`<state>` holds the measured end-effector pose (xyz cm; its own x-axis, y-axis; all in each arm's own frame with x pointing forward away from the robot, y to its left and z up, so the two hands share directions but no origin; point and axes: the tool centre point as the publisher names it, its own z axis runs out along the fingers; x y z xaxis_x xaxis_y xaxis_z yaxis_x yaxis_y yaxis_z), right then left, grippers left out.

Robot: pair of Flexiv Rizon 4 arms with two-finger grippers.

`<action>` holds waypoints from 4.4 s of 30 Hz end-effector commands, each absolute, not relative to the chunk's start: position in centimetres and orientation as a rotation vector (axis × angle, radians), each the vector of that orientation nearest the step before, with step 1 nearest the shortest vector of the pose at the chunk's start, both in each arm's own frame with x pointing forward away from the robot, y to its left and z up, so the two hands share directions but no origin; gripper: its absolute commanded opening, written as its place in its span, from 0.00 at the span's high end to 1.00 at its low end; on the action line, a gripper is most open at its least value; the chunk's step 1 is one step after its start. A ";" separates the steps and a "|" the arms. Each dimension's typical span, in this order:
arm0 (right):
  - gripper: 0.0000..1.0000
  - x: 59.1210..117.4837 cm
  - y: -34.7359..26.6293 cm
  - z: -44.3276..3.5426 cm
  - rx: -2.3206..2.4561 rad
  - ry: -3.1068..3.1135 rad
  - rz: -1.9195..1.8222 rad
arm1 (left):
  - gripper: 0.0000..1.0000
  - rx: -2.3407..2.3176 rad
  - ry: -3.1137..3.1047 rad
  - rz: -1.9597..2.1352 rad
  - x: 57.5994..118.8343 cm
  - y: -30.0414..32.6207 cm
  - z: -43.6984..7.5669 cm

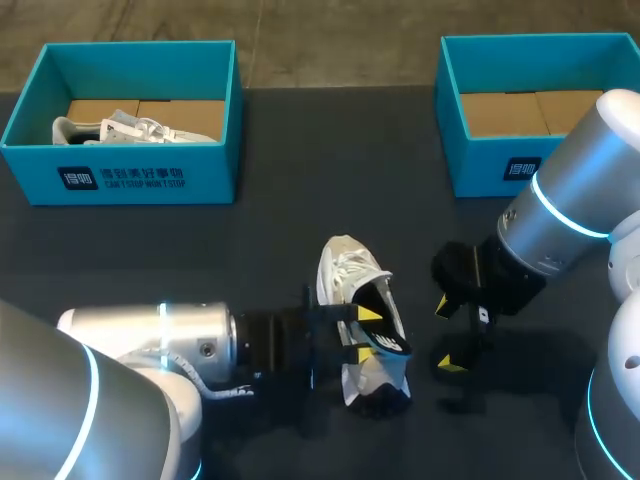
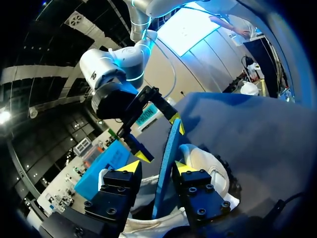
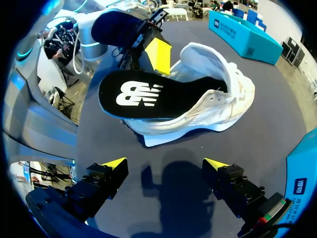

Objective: Take the shoe out of the shoebox, open the shoe tongue, remove and reinsert the insole, then place the shoe into the shoebox

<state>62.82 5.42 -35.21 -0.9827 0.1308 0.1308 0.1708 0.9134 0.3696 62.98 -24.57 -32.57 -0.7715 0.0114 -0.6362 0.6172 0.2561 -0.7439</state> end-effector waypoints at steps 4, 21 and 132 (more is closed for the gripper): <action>0.00 62.7 5.5 -35.2 -0.237 -2.973 -0.587 | 0.59 0.619 2.146 -1.516 63.7 -25.4 -32.2; 0.00 62.7 5.5 -35.2 -0.237 -2.973 -0.587 | 1.00 0.690 2.188 -1.525 62.9 -24.7 -33.8; 0.00 62.7 5.5 -35.2 -0.237 -2.973 -0.587 | 0.64 0.625 2.213 -1.404 62.1 -22.6 -33.2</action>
